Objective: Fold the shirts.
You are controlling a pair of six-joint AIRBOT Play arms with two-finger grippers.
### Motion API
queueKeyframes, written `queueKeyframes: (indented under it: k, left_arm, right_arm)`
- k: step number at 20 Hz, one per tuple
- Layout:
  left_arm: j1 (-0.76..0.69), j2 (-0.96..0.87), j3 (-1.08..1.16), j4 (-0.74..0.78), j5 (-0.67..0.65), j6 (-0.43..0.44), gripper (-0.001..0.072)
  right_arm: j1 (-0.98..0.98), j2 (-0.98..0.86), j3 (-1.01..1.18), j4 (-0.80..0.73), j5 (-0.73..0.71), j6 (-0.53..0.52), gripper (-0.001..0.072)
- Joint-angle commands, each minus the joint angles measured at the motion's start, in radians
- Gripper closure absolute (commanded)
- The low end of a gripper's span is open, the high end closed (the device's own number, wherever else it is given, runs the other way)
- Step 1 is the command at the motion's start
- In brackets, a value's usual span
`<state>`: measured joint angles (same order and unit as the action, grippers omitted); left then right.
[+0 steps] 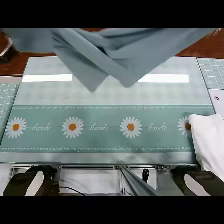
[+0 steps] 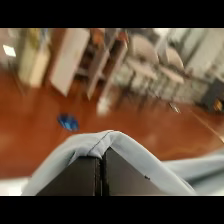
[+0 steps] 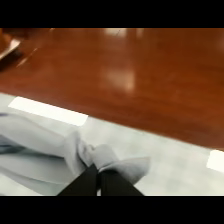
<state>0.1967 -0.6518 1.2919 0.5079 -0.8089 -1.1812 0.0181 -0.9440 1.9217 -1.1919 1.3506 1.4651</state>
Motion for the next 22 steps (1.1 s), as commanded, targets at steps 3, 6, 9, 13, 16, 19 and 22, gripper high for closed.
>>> queueKeyframes:
  k: [3, 6, 9, 13, 16, 19, 22]
  left_arm:
    - [0.220, 0.237, 0.051, 0.191, -0.069, -0.027, 0.0694]
    - [0.284, 0.349, 0.051, 0.386, -0.132, -0.092, 0.0694]
    - [0.267, 0.406, 0.032, 0.477, -0.184, -0.171, 0.0694]
    - [0.203, 0.409, -0.169, 0.374, -0.270, -0.171, 0.0694]
    - [0.171, 0.393, -0.428, 0.226, -0.283, -0.124, 0.0694]
    - [0.122, 0.290, -0.624, 0.118, -0.249, -0.047, 0.0694]
    - [-0.007, 0.074, -0.655, 0.115, -0.108, 0.016, 0.0694]
  right_arm:
    - [-0.005, 0.193, 0.065, -0.267, 0.171, 0.057, 0.0694]
    - [-0.005, 0.256, 0.064, -0.333, 0.261, 0.081, 0.0695]
    - [-0.005, 0.275, 0.062, -0.386, 0.369, 0.093, 0.0695]
    - [-0.005, 0.275, -0.120, -0.386, 0.405, 0.096, 0.0695]
    - [-0.005, 0.275, -0.419, -0.389, 0.331, 0.097, 0.0695]
    - [-0.005, 0.248, -0.732, -0.436, 0.137, 0.142, 0.0695]
    - [-0.005, 0.118, -0.880, -0.502, 0.019, 0.188, 0.0695]
